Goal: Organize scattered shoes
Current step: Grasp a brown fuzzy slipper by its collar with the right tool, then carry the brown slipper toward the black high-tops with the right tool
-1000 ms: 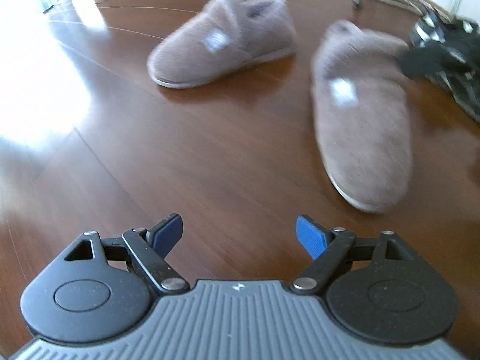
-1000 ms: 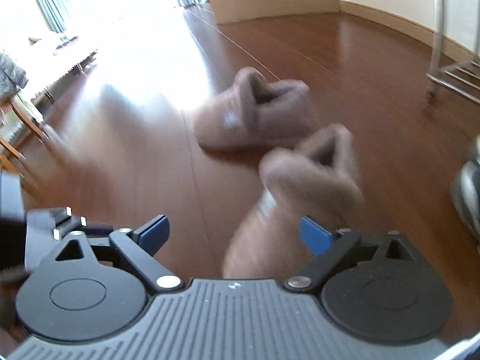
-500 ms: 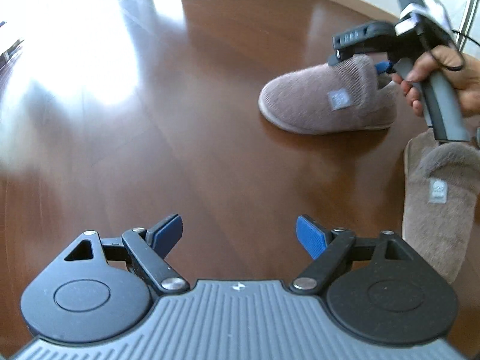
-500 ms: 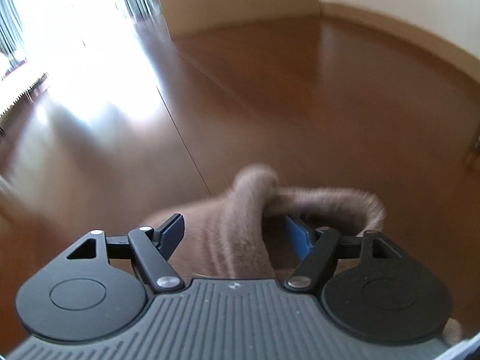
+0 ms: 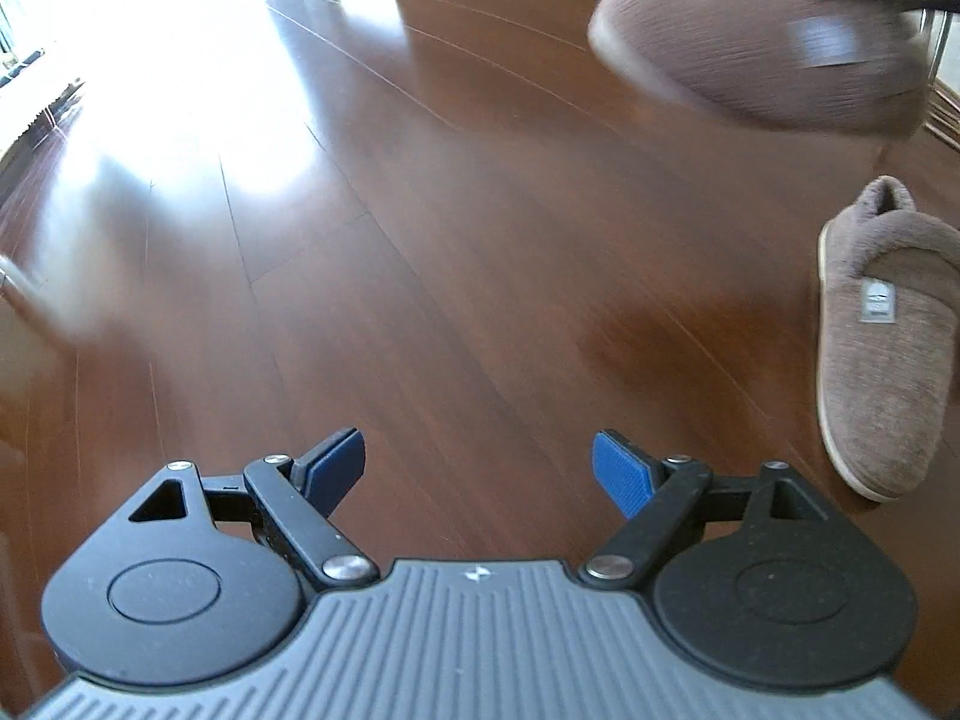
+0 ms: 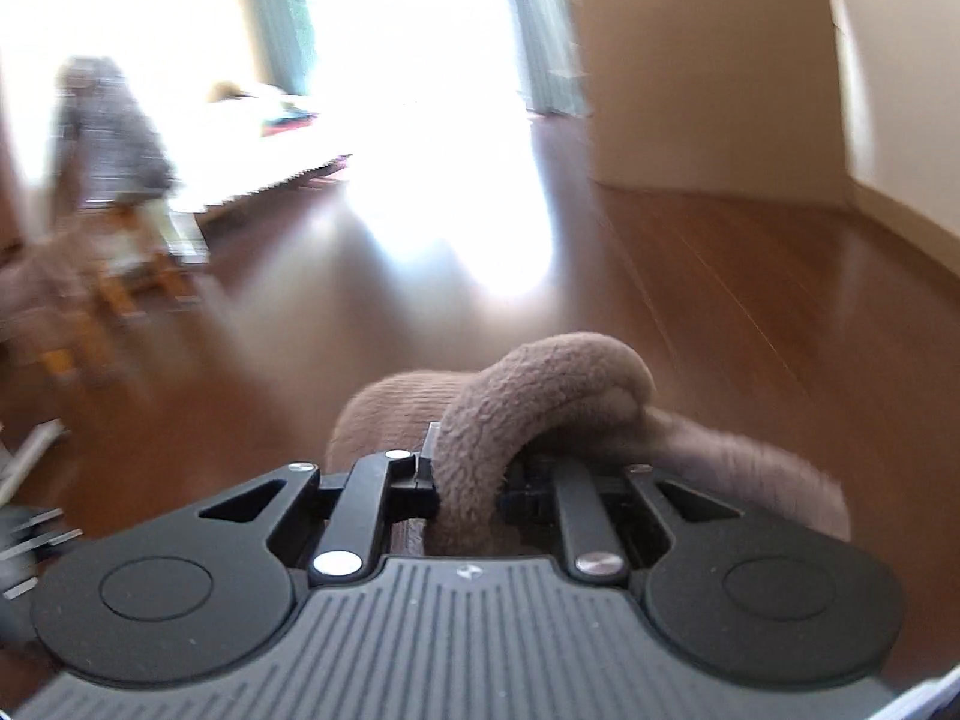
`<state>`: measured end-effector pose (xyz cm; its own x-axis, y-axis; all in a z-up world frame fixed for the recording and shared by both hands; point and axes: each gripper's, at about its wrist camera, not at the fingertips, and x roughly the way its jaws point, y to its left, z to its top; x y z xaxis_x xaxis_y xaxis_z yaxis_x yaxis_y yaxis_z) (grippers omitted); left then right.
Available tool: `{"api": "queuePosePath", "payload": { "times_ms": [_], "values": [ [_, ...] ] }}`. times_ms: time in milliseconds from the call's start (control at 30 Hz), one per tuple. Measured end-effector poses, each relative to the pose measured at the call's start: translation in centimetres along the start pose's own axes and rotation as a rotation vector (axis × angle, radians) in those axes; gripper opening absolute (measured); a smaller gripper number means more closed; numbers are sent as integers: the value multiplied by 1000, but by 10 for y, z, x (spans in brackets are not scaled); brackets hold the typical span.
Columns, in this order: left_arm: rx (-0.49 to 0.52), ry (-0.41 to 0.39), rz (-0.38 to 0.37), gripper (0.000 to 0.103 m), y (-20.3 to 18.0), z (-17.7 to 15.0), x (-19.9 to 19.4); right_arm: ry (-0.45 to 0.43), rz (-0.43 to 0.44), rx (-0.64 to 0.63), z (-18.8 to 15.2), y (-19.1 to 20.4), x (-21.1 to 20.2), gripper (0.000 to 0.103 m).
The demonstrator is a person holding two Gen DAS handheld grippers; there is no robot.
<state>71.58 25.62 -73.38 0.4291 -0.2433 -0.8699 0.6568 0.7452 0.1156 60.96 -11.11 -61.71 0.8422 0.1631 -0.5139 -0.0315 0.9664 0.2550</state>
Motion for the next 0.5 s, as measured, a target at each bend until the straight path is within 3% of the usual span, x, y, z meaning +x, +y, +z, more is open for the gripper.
{"api": "queuePosePath", "payload": {
  "times_ms": [67, 167, 200, 333, 433, 467, 500],
  "values": [
    [-1, 11, -20, 85, -15, -5, -5, 59, 87, -56, -4, 1, -45, 14],
    [19, 32, -43, 85, -39, -11, -10, 260, 185, -198, -24, 8, -98, 14],
    [30, 34, -50, 85, -47, -13, -12, 365, 211, -253, -39, 10, -110, 14],
    [109, 26, -80, 85, -91, -13, -22, 703, 257, -442, -114, 7, -112, 13],
    [178, 6, -104, 85, -123, -15, -33, 846, 186, -589, -172, 0, -96, 17],
    [199, -1, -110, 85, -133, -16, -35, 829, 127, -600, -179, -3, -96, 28],
    [228, -15, -118, 85, -143, -18, -39, 785, 27, -601, -188, -10, -100, 56]
  ]
}}
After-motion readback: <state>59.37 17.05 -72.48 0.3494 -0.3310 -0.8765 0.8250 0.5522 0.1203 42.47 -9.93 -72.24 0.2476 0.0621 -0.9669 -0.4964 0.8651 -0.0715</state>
